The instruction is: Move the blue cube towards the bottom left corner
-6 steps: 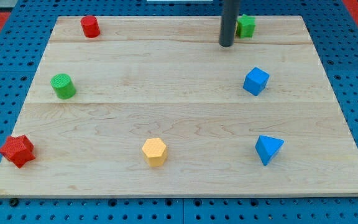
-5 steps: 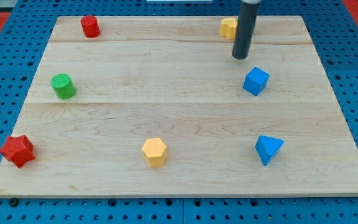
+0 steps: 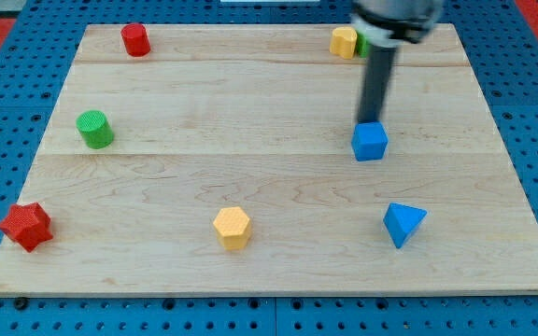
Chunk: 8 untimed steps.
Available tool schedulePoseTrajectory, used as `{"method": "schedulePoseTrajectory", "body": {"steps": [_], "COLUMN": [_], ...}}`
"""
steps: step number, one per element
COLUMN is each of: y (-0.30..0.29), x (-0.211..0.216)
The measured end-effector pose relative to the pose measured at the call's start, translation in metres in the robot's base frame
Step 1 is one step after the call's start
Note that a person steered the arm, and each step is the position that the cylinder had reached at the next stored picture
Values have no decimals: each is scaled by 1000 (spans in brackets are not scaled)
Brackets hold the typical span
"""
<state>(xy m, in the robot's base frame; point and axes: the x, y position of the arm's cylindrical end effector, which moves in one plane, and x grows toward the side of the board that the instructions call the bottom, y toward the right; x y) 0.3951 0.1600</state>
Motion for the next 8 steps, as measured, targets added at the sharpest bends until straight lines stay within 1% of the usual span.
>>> {"method": "schedulePoseTrajectory", "body": {"steps": [1, 2, 3, 4, 5, 6, 7, 8], "y": [12, -29, 8, 29, -36, -72, -82, -99], "x": [42, 71, 53, 32, 24, 0, 29, 17]}}
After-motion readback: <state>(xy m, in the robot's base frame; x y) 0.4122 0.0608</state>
